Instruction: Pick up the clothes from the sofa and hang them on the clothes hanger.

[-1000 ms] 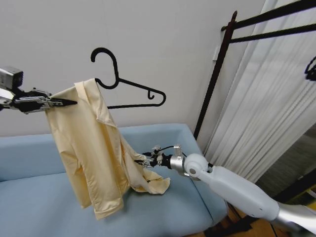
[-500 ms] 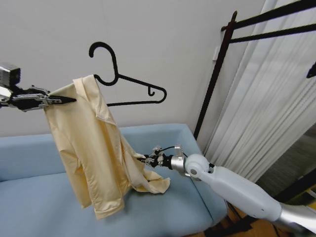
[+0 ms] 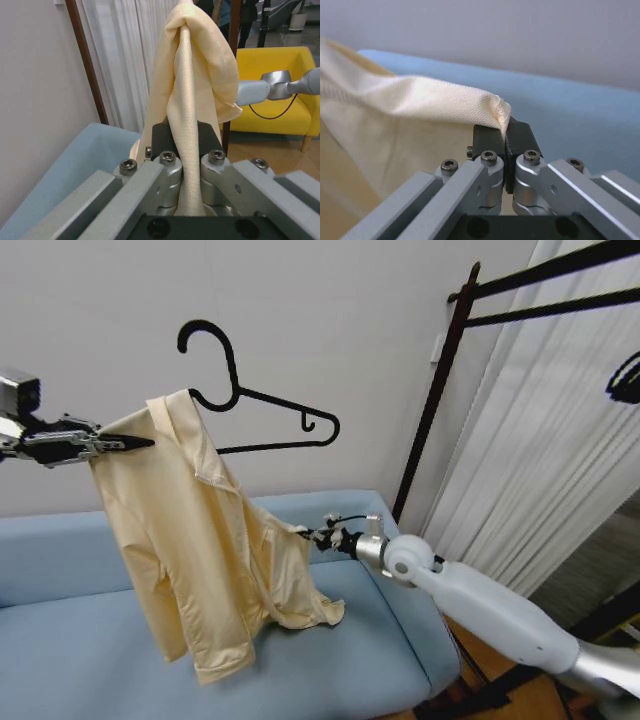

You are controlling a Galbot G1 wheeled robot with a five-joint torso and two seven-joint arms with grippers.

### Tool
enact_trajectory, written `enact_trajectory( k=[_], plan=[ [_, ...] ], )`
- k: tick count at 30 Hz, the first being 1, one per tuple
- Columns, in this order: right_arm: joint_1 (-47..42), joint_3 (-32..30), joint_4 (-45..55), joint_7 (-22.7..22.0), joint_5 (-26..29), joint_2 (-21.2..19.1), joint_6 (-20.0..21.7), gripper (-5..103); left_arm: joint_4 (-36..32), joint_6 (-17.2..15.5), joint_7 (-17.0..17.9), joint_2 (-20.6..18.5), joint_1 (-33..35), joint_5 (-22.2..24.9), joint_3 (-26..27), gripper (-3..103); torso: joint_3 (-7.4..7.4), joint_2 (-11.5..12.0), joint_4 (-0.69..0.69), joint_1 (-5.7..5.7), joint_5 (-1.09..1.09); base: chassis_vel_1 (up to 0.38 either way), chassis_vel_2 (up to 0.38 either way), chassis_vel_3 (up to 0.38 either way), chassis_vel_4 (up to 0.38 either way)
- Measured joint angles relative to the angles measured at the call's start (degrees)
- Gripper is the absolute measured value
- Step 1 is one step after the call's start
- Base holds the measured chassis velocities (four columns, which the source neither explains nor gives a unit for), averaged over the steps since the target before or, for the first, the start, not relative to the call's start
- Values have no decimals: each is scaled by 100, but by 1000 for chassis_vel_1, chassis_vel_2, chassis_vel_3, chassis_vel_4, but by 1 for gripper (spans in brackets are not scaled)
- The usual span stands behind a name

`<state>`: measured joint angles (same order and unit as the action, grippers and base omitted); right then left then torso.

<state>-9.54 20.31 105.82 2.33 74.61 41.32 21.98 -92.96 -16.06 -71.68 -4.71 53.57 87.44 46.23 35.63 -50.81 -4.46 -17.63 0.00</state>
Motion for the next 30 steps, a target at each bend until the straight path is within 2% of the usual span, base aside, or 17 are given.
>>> enact_trajectory(
  k=[3,10,13,20,30],
  plan=[
    [391,-61,-99,-84,37,-60,5,0,-71,6,195,107,1,-53,-5,2,0,0,0,0,1,0,0,0,0],
    [1184,-182,-357,-214,53,-29,66,0,-205,43,403,253,4,-249,-9,2,0,0,0,0,0,0,0,0,0],
    [1537,-294,-486,-299,55,37,147,0,-301,59,487,346,16,-473,-19,2,0,0,1,0,-1,0,0,0,0],
    [1860,-381,-609,-316,-5,55,252,0,-373,79,668,460,40,-786,-41,2,0,0,0,0,0,0,0,0,0],
    [2384,-252,-718,-348,-113,127,397,0,-540,82,1121,620,60,-1288,-82,2,0,0,0,0,0,0,0,0,0]
  ],
)
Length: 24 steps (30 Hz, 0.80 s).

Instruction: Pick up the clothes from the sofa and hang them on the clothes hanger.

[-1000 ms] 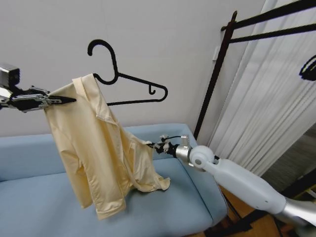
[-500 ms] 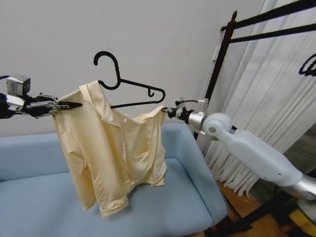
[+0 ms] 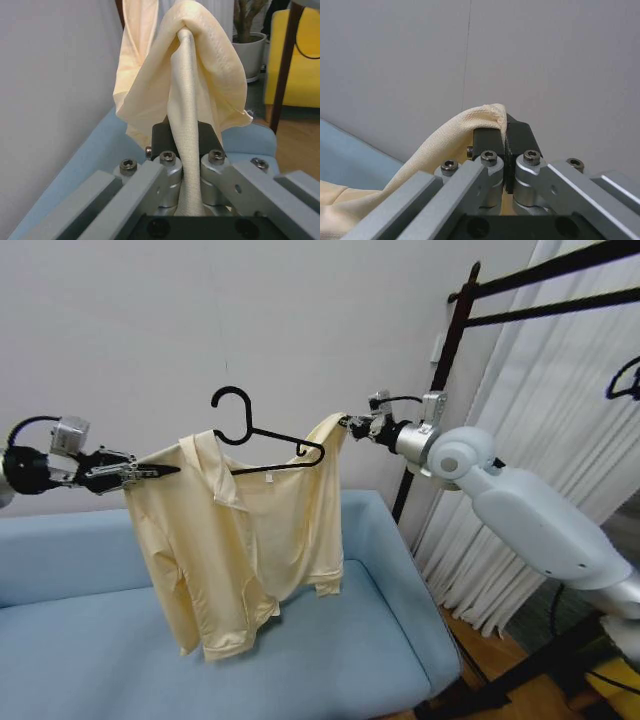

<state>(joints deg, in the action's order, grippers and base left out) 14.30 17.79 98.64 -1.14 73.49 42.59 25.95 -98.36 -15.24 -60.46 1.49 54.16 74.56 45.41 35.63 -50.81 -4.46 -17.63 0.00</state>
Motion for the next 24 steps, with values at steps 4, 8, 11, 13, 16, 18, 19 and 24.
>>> enact_trajectory(
  k=[4,8,11,13,16,18,19,24],
  plan=[
    [279,133,-21,26,-33,10,83,0,-83,-6,515,104,16,-101,-10,2,0,0,0,0,-1,0,0,0,0],
    [336,181,-24,25,-62,-18,97,0,-96,-11,723,133,20,-123,-11,2,0,0,-1,0,-1,0,0,0,0],
    [363,197,-3,19,-73,-40,108,0,-115,-13,820,141,21,-148,-11,2,0,0,0,0,0,0,0,0,0],
    [430,220,90,-11,-64,-50,169,0,-165,-14,900,154,23,-161,-13,2,0,0,-1,0,0,0,0,0,0],
    [533,274,122,-29,-65,-29,227,0,-249,-14,902,172,24,-156,-27,2,-1,0,-1,0,0,0,0,0,0],
    [643,335,83,-52,-101,43,275,0,-380,-24,873,184,28,-150,-40,2,-1,-1,0,0,0,0,0,0,0],
    [686,356,51,-69,-124,72,289,0,-420,-42,859,188,30,-147,-41,2,-1,-1,1,0,0,0,0,0,0],
    [878,411,-56,-83,-165,112,368,0,-445,-78,757,219,38,-133,-42,2,-1,-1,-1,0,0,0,0,0,0]
  ],
)
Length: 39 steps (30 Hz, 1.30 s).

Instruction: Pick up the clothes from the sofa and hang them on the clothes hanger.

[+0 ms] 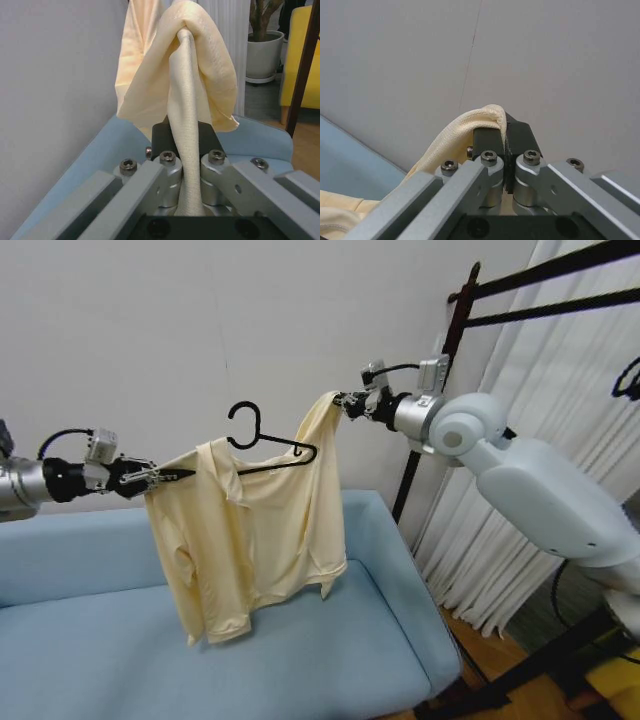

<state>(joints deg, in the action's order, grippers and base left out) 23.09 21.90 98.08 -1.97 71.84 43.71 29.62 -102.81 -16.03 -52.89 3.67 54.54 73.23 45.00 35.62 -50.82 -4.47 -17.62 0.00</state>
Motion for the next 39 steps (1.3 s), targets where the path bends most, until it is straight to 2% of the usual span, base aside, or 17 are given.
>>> enact_trajectory(
  k=[7,14,26,36,39],
  plan=[
    [180,36,7,6,82,-57,90,0,-7,-34,-37,34,-1,15,18,2,0,0,0,0,1,0,0,0,0],
    [260,20,294,-1,259,-174,155,0,-74,-61,110,113,21,-8,7,2,0,0,0,0,0,0,0,0,0],
    [372,22,559,7,269,-366,271,0,-341,-178,682,162,26,19,1,2,0,0,0,0,0,0,0,0,0],
    [423,62,494,30,159,-424,280,0,-373,-187,876,195,32,34,18,2,1,0,0,0,1,0,0,0,0],
    [405,66,568,26,130,-456,292,0,-384,-187,1168,260,31,65,21,2,1,0,0,0,0,0,0,0,0]
  ],
)
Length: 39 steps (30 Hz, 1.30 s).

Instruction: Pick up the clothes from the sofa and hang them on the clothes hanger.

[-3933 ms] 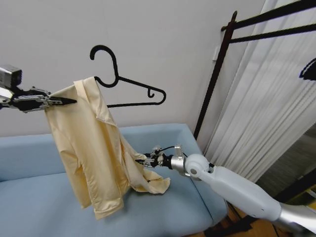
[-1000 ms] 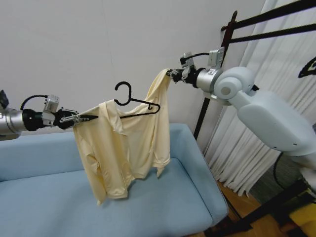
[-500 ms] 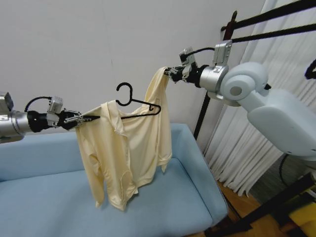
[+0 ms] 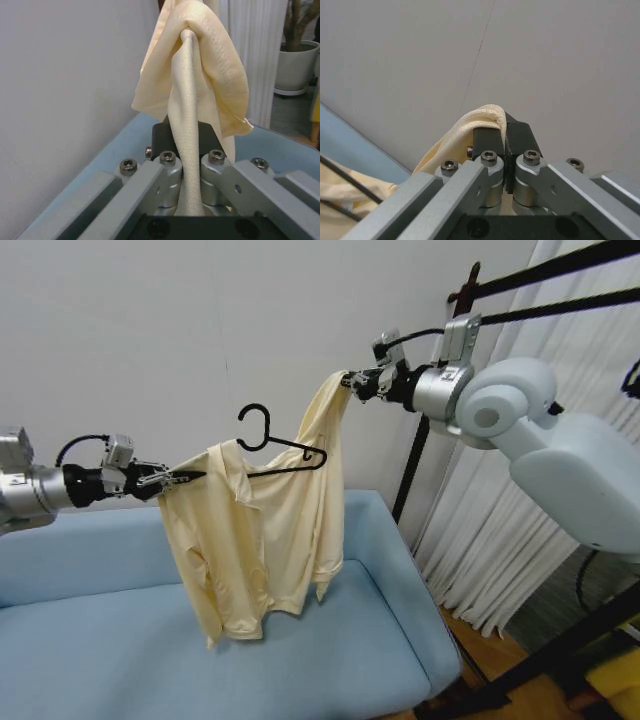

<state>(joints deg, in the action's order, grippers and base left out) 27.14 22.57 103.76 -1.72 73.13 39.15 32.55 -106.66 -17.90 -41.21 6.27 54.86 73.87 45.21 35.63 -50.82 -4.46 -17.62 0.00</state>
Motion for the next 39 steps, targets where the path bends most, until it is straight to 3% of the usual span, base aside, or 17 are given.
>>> enact_trajectory(
  k=[13,17,20,23,25,29,31,39],
  plan=[
    [130,75,186,-153,145,41,163,0,-169,3,599,74,22,-5,-57,2,0,1,0,0,0,0,0,0,0],
    [359,230,291,-426,472,162,395,0,-314,12,712,113,32,4,-83,2,0,1,-1,0,0,0,0,0,0],
    [643,377,408,-1015,1049,340,702,0,-378,13,752,135,38,8,-89,2,0,1,1,0,-1,0,0,0,0],
    [782,471,442,-1248,1267,412,799,0,-384,17,753,148,37,9,-90,2,0,1,1,0,-1,0,0,0,0],
    [1014,608,414,-1719,1607,593,930,0,-412,20,754,203,33,11,-88,2,0,1,1,0,-1,0,0,0,0],
    [1220,658,316,-2233,2001,785,952,0,-464,19,754,296,34,11,-84,2,0,1,0,0,0,0,0,0,0],
    [1498,660,214,-2811,2734,1009,954,0,-516,17,767,399,49,-5,-81,2,0,1,0,0,-2,0,0,0,0],
    [1791,615,374,-3399,3726,1124,951,0,-560,2,815,562,60,-28,-80,2,0,1,1,0,-2,0,0,0,0]
  ],
)
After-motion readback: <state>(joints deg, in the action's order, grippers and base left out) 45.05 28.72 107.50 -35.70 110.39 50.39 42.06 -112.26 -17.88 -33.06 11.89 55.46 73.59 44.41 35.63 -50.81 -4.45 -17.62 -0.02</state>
